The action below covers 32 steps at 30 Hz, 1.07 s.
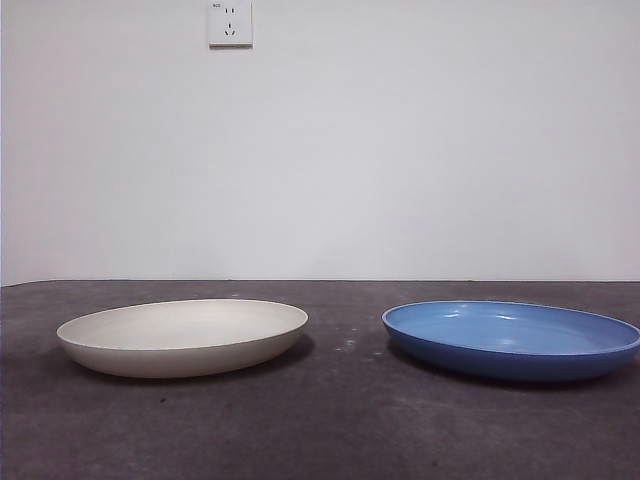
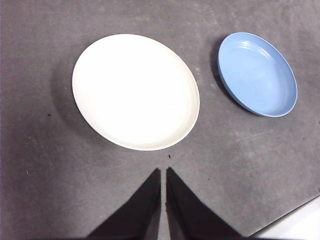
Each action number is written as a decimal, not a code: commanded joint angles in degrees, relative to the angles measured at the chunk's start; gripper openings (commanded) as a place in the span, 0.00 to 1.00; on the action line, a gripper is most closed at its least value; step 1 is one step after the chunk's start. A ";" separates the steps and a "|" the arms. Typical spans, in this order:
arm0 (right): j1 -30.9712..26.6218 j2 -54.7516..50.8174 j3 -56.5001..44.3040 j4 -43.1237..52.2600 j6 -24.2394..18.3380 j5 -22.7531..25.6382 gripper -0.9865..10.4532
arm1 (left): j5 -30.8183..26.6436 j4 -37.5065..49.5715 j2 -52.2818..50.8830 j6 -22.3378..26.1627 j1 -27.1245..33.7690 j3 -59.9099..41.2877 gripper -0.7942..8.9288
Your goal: Pick up the white plate, put it on the blue plate, put it on desk
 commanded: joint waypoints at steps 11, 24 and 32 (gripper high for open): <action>0.48 0.46 1.01 2.05 0.24 -0.13 0.50 | 0.17 0.98 0.28 0.90 -0.24 1.29 0.61; 0.48 0.46 1.01 2.36 0.92 -0.13 0.50 | -3.32 6.60 4.90 -2.21 -0.76 1.42 0.60; 0.48 0.46 1.01 2.49 1.07 -0.13 0.50 | -7.61 13.27 15.15 -3.67 -2.49 1.70 0.60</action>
